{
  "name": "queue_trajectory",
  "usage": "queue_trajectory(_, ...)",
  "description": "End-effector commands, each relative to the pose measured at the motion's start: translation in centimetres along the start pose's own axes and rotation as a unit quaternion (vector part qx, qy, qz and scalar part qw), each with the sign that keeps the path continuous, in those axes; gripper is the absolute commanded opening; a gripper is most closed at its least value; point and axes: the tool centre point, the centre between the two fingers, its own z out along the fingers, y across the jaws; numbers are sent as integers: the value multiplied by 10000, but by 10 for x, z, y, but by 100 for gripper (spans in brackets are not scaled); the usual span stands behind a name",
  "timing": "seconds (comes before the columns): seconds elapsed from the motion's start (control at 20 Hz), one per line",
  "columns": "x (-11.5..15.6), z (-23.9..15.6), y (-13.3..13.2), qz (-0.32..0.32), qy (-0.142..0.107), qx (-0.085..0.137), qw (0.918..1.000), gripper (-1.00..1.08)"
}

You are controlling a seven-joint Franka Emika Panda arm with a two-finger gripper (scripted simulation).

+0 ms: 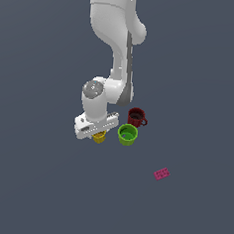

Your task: Pick up a designated object from a clutter of objects.

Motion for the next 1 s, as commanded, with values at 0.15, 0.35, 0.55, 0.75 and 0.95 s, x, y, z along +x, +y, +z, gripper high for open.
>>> queue_trajectory(0.15,0,-1,-1,0,0,0,10000,-100)
queue_trajectory(0.35,2,-8,-5,0,0,0,10000,-100)
queue_trajectory(0.55,5,-22,-15,0,0,0,10000,-100)
queue_trajectory(0.75,11,-44,-30,0,-2,-1,10000,-100)
queue_trajectory(0.95,18,-73,-49,-1,-4,-3,10000,-100)
